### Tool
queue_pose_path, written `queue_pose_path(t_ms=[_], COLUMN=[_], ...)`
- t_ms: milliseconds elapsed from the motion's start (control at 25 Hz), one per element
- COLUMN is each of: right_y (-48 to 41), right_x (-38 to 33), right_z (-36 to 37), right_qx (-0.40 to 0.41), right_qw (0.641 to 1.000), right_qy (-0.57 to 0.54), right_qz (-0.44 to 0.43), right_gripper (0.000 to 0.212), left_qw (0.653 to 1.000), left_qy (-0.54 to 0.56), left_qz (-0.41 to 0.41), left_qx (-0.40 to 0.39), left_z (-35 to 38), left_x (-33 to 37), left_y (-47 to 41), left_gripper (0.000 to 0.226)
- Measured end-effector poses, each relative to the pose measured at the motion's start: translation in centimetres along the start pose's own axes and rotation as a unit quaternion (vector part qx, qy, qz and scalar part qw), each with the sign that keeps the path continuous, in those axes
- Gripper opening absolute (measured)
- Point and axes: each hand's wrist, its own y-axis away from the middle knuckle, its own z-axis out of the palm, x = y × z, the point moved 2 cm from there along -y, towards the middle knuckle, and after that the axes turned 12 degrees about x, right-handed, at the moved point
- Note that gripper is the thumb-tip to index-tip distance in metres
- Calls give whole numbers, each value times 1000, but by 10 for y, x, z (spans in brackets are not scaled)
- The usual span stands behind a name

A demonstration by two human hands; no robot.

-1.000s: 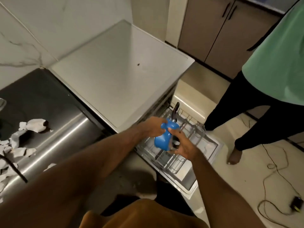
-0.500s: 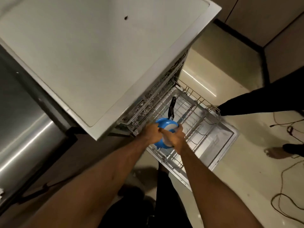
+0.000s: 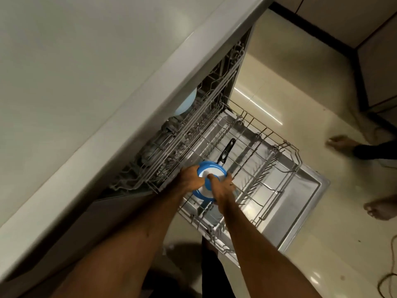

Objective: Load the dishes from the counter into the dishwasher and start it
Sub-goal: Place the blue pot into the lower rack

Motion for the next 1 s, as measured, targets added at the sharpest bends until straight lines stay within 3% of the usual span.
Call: queue_pose_path(t_ms=[320,560,720,1000], right_y=[-37,-37,-27,-34], right_x=[17,41,56,57], right_z=[21,21,23,26], right_qx=[-42,-46,-9,-45], right_qw=[997,999,1000,998], right_qy=[58,27,14,38], right_qz=[-9,-10,-14,-19], right_gripper=[99,93,94,97], left_qw=[999,999,999,989], left_qy=[23,27,-14,-145], left_qz=[-22,-22,-10,21], left_qx=[-4,-2,-45,0], left_z=[30,30,46,61], left_x=[-34,-47,-45,-48], left_y=[-39,-48,-45,-45], left_gripper=[52,70,77,83])
